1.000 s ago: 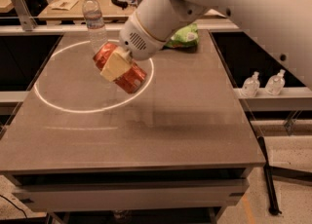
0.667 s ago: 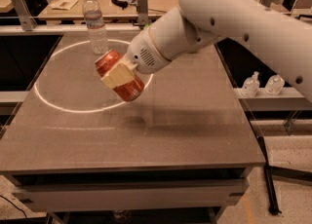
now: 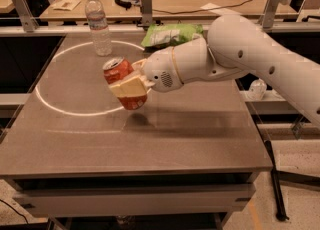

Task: Place coke can upright

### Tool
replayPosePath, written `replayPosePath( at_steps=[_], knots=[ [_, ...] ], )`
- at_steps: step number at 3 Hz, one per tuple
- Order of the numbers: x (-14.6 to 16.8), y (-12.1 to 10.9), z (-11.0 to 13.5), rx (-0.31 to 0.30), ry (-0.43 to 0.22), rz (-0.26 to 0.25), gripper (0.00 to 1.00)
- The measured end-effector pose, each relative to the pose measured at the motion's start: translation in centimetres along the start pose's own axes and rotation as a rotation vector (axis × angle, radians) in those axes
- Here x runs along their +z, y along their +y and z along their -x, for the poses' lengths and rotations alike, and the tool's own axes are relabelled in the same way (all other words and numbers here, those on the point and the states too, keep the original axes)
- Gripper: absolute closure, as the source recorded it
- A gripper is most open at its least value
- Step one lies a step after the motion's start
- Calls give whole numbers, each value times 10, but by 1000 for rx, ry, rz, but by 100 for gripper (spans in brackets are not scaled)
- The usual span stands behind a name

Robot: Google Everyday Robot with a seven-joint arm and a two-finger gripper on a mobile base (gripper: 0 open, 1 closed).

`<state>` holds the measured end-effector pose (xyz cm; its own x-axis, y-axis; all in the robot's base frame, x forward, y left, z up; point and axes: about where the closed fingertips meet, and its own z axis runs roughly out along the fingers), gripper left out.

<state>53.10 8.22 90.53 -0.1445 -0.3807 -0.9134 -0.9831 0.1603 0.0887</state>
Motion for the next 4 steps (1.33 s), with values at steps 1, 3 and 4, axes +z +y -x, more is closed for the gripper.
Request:
replayPosePath(
  at_steps=[1, 3, 4],
  knots=[
    [-3, 1, -7, -34, -81, 12, 100],
    [-11, 4, -27, -35, -182, 1, 100],
    [-18, 6, -38, -23, -214, -26, 100]
  ],
)
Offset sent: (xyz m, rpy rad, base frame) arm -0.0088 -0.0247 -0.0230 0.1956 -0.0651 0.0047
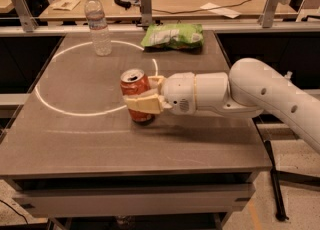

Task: Place coke can upright

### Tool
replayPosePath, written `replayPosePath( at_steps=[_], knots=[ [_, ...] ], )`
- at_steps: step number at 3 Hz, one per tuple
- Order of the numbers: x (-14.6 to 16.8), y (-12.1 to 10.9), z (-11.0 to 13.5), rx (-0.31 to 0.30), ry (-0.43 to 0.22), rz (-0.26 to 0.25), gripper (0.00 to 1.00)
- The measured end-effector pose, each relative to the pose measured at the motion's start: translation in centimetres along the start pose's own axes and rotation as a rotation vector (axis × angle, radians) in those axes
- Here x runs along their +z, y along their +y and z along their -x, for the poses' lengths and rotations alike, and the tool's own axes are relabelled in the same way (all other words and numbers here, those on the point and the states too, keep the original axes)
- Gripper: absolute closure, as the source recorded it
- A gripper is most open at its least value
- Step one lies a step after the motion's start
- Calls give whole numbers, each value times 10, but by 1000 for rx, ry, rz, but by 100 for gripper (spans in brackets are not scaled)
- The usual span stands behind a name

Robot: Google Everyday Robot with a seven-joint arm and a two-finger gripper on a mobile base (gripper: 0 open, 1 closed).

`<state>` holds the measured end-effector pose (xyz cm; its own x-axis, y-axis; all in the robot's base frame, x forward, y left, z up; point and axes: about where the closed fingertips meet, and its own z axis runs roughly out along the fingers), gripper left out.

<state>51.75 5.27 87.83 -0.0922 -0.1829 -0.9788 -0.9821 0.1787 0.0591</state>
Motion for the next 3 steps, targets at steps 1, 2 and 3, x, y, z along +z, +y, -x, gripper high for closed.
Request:
replayPosePath(
  at_steps=[1, 2, 3],
  knots=[
    [-8, 3, -5, 5, -28, -23, 83],
    [-11, 5, -9, 13, -41, -38, 60],
    [-11, 5, -7, 13, -41, -38, 36]
  ],
)
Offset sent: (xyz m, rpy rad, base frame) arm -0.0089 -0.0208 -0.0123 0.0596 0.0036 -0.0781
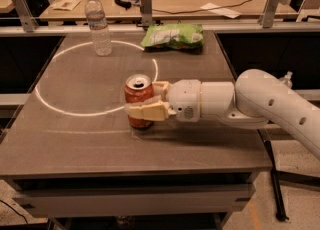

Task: Place coke can upright

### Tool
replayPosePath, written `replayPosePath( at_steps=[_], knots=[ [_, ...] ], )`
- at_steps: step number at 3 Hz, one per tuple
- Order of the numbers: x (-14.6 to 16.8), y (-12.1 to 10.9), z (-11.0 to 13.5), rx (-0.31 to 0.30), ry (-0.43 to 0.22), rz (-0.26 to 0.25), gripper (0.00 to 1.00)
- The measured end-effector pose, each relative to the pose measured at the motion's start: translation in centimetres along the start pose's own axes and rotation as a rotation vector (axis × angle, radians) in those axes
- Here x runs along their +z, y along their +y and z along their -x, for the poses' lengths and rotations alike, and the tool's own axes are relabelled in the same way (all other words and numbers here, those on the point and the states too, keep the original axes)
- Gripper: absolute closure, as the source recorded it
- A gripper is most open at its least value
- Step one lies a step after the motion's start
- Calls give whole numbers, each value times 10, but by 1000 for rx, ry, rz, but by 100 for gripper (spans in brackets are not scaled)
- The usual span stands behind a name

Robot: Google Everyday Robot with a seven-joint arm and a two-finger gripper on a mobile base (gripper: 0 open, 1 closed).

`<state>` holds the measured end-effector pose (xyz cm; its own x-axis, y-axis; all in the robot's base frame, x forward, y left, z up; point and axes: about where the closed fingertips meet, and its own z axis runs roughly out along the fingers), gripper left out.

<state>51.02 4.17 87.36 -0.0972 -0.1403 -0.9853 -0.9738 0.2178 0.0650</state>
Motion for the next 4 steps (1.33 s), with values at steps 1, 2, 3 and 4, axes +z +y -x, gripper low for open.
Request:
replayPosePath(
  at_steps=[1, 2, 3, 4],
  knots=[
    [0, 0, 0, 0, 0, 0, 13],
    [-6, 1, -8, 11, 24, -17, 0],
    [-16, 0, -16, 13, 52, -5, 0],
    [-22, -11, -26, 57, 125, 71, 0]
  ],
)
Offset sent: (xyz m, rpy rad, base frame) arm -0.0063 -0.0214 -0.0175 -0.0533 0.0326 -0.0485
